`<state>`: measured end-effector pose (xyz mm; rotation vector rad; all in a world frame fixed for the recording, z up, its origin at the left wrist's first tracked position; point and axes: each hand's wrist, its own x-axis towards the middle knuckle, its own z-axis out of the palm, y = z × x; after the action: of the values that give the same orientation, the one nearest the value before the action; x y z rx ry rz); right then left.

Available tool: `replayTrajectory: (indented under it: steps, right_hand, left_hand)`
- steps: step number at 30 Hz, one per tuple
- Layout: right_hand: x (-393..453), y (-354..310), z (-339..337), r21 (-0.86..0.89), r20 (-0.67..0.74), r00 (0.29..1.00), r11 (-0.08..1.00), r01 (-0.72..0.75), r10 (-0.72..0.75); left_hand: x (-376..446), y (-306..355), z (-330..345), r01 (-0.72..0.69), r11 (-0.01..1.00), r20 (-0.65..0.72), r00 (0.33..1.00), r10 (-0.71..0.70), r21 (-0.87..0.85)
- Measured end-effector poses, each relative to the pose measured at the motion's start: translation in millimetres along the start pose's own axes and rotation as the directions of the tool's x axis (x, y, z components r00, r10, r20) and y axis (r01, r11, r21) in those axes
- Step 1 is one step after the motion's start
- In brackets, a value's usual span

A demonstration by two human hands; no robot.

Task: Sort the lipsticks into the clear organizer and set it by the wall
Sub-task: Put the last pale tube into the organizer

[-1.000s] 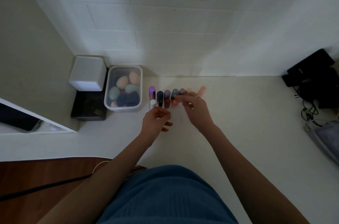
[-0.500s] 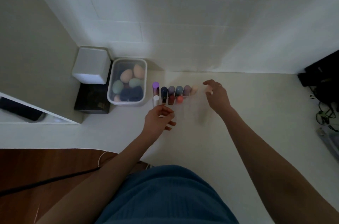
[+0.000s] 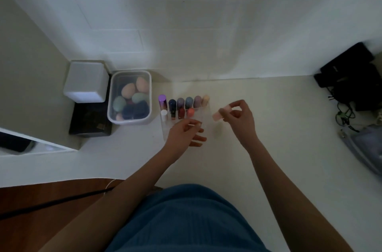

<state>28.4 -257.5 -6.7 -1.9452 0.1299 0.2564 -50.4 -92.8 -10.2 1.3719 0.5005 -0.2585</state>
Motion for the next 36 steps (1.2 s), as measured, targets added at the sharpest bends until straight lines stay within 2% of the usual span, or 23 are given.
replayTrajectory:
  steps: [4, 6, 8, 11, 13, 15, 19, 21, 23, 26, 30, 33, 36]
  right_hand:
    - [-29.6, -0.3, 5.2, -0.008, 0.143, 0.988, 0.998, 0.061, -0.059]
    - [-34.5, 2.7, 7.6, -0.003, 0.148, 0.985, 0.996, 0.088, -0.086]
    - [-31.7, 8.3, 5.1, -0.057, 0.061, 0.994, 0.994, 0.091, -0.088]
    - [-18.8, 22.1, -5.2, -0.192, -0.053, 0.999, 0.981, -0.002, -0.009]
    - [-9.2, 30.9, -8.3, -0.345, 0.038, 0.996, 0.936, -0.066, 0.085]
    - [-3.5, 37.0, -3.7, -0.456, 0.151, 0.978, 0.888, -0.060, 0.143]
    - [-0.4, 38.2, 6.8, -0.492, 0.133, 0.988, 0.870, -0.005, 0.082]
    - [-3.0, 35.8, 8.2, -0.527, 0.125, 0.991, 0.850, 0.024, 0.050]
    - [-8.1, 31.9, 7.9, -0.424, 0.087, 0.995, 0.906, -0.010, 0.052]
    - [-18.6, 21.1, 7.1, -0.099, 0.059, 0.997, 0.994, -0.049, 0.055]
    - [-33.1, 4.2, 5.3, 0.192, 0.112, 0.994, 0.981, -0.039, 0.017]
    - [-40.9, -4.5, 5.0, 0.253, 0.194, 0.981, 0.966, -0.046, -0.004]
    - [-42.6, -9.4, 4.4, 0.265, 0.212, 0.977, 0.964, -0.037, -0.020]
  left_hand:
    - [0.1, 1.7, 12.5, 0.110, 0.991, 0.170, 0.981, -0.096, -0.074]
    - [0.8, 1.0, 14.6, 0.151, 0.982, 0.203, 0.971, -0.126, -0.115]
    - [1.7, 0.8, 12.0, 0.176, 0.975, 0.181, 0.972, -0.150, -0.134]
    - [1.4, 0.3, 6.5, 0.167, 0.983, 0.081, 0.984, -0.161, -0.076]
    - [1.2, 1.8, 4.4, 0.136, 0.990, -0.020, 0.990, -0.137, -0.026]
    - [1.2, 6.2, 3.0, 0.143, 0.989, -0.084, 0.986, -0.145, -0.023]
    - [-0.8, 11.6, 0.0, 0.204, 0.976, -0.094, 0.973, -0.211, -0.074]
    - [-0.2, 8.4, -0.5, 0.208, 0.978, -0.075, 0.975, -0.209, -0.018]
    - [2.3, 5.1, 0.6, 0.219, 0.975, -0.062, 0.974, -0.216, 0.048]
    - [5.9, 2.7, 2.7, 0.245, 0.964, -0.023, 0.969, -0.244, 0.098]
    - [2.1, 2.1, 6.8, 0.262, 0.943, 0.098, 0.953, -0.286, 0.204]
    - [-1.4, 6.4, 11.8, 0.273, 0.947, 0.160, 0.940, -0.300, 0.170]
    - [-2.0, 7.9, 11.4, 0.223, 0.962, 0.168, 0.954, -0.248, 0.156]
